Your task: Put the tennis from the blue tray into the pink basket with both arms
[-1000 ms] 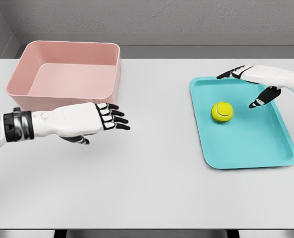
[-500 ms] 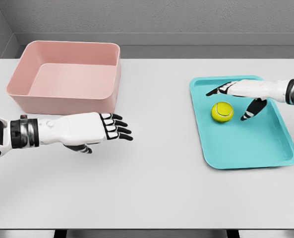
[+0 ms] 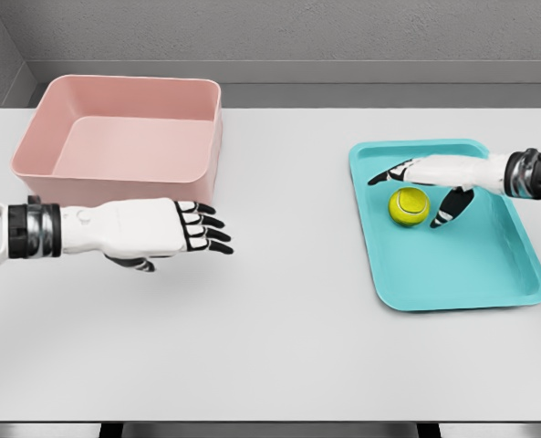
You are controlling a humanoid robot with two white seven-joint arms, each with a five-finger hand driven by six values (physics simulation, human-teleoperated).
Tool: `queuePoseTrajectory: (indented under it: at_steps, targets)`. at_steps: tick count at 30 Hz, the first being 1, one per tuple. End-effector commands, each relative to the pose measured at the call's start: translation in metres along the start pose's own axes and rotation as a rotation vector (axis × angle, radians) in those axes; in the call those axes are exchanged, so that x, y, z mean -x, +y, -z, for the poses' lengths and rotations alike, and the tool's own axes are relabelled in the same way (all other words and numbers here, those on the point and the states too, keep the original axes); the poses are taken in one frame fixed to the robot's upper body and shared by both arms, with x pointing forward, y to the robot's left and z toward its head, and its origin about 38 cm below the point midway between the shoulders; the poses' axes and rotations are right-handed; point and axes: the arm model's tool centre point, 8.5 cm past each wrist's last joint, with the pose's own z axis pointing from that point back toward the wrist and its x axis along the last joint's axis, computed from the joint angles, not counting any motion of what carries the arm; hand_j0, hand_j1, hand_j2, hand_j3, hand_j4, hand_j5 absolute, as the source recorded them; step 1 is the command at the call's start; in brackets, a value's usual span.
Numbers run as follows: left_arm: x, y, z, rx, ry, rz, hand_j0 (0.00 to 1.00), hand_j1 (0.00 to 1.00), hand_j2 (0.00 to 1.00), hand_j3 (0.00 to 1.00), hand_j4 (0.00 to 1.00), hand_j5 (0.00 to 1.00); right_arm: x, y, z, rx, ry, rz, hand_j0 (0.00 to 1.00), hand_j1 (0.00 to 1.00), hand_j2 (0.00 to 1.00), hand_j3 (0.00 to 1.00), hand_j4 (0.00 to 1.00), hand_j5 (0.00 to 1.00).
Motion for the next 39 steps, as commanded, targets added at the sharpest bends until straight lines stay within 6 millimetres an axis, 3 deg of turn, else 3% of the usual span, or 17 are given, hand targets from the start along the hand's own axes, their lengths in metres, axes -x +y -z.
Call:
queuePoseTrajectory:
  at_steps: [1, 3, 8, 17, 27, 31, 33, 39]
  targets:
    - [-0.004, -0.01, 0.0, 0.022, -0.012, -0.022, 1.0, 1.0, 1.0, 1.0, 1.0, 1.0, 0.0, 0.003, 0.002, -0.007, -0.001, 0.006, 0.98, 0.98, 0.98, 0.98, 0.98, 0.98]
    - [-0.008, -0.017, 0.004, 0.04, -0.028, -0.034, 1.0, 1.0, 1.0, 1.0, 1.0, 1.0, 0.0, 0.005, 0.003, -0.013, -0.002, 0.007, 0.97, 0.97, 0.97, 0.97, 0.97, 0.97]
    - [-0.004, -0.009, 0.001, 0.037, -0.019, -0.014, 1.0, 1.0, 1.0, 1.0, 1.0, 1.0, 0.0, 0.005, 0.005, -0.015, -0.002, 0.011, 0.95, 0.95, 0.95, 0.95, 0.95, 0.95]
    - [-0.006, -0.013, 0.004, 0.037, -0.024, -0.021, 1.0, 1.0, 1.0, 1.0, 1.0, 1.0, 0.003, 0.009, 0.013, -0.03, 0.008, 0.011, 0.92, 0.92, 0.92, 0.92, 0.92, 0.92]
    - [-0.006, -0.019, -0.006, -0.004, -0.01, -0.049, 1.0, 1.0, 1.0, 1.0, 1.0, 1.0, 0.004, 0.01, 0.014, -0.032, 0.008, 0.012, 0.83, 0.83, 0.83, 0.83, 0.83, 0.83]
    - [-0.006, -0.015, -0.003, -0.018, -0.013, -0.041, 1.0, 1.0, 1.0, 1.0, 1.0, 1.0, 0.003, 0.014, 0.015, -0.042, 0.005, 0.012, 0.74, 0.74, 0.74, 0.74, 0.74, 0.74]
    - [-0.008, -0.006, 0.007, -0.047, -0.034, -0.029, 1.0, 1.0, 1.0, 1.0, 1.0, 1.0, 0.004, 0.014, 0.015, -0.043, 0.006, 0.012, 0.7, 0.7, 0.7, 0.7, 0.7, 0.7]
    - [-0.005, -0.007, 0.0, -0.055, -0.018, -0.029, 1.0, 1.0, 1.0, 1.0, 1.0, 1.0, 0.007, 0.015, 0.014, -0.043, 0.013, 0.017, 0.6, 0.6, 0.6, 0.6, 0.6, 0.6]
